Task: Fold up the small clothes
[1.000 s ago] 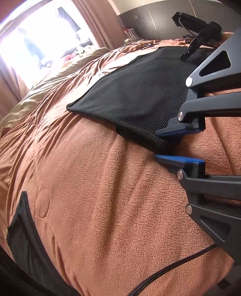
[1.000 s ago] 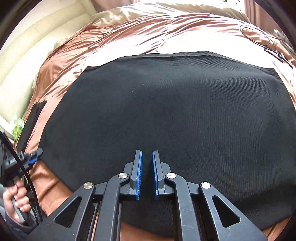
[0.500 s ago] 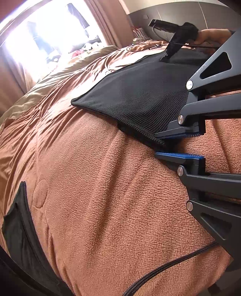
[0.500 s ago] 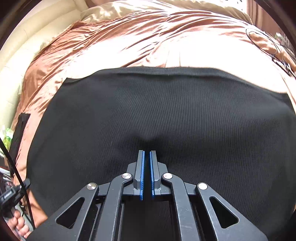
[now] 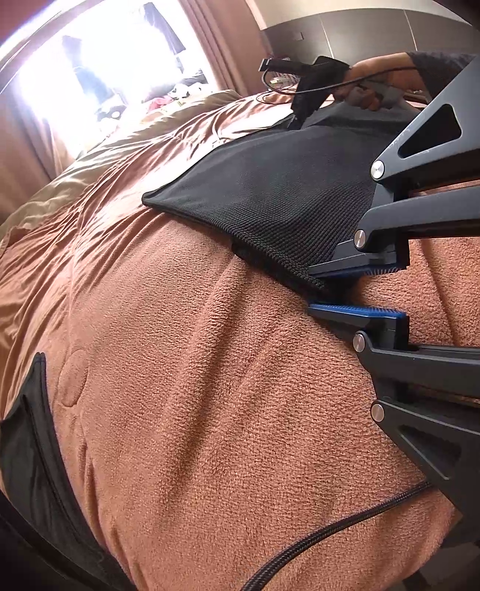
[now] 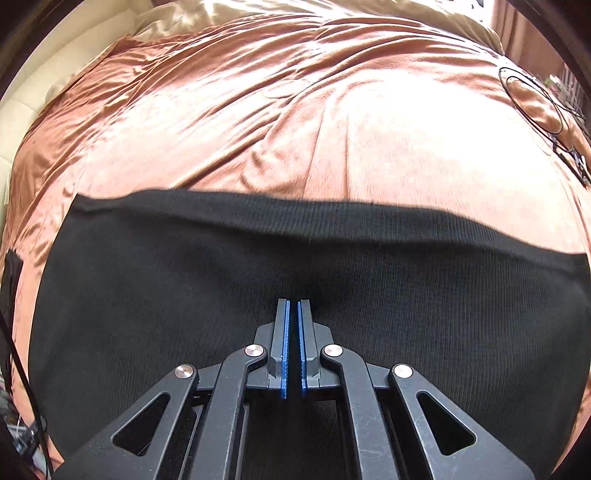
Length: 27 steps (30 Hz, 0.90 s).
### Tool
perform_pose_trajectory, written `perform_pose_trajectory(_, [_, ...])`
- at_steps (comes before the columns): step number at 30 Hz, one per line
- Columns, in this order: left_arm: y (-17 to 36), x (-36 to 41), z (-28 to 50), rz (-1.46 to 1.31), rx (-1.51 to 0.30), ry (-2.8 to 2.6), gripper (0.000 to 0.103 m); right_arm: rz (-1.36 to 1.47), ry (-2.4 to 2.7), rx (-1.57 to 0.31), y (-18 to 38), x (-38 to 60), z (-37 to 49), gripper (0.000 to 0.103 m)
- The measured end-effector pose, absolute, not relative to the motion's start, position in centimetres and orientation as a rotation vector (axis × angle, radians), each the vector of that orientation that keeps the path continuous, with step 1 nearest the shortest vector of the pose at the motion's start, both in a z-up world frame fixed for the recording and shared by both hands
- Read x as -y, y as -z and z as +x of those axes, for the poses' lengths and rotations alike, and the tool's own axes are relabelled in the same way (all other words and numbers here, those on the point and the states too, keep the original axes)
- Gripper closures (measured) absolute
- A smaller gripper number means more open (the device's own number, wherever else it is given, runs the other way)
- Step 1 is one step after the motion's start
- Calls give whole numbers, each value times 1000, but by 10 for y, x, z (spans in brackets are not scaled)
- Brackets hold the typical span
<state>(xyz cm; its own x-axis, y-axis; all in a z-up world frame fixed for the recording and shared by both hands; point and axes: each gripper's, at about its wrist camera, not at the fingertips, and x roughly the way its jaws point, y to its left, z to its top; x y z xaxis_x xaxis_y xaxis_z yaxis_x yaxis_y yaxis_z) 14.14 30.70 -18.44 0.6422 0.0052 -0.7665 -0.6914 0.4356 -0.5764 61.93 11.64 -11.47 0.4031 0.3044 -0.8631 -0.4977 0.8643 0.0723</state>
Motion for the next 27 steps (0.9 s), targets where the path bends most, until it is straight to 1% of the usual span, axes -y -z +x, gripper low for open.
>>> perform_pose_trajectory(11, [185,-307,150,-1026,-791,-480,87,-124,-495,-1053,107,-122,658,102])
perform_pose_trajectory(14, [187,-309,151,-1030,-788,-469,87,-117,-504,-1024,93,-115,643,102])
perform_pose_trajectory(17, [188,-311,152,-1030,-785,-456,87,-185,-543,-1015,86,-113,618,102])
perform_pose_trajectory(22, [188,-314,149,-1061,-769,-422,93,-269,-605,-1035,87,-108,573,102])
perform_pose_trajectory(27, [181,-315,145,-1087,-737,-356,96,-293,-627,-1063,97,-99,540,102])
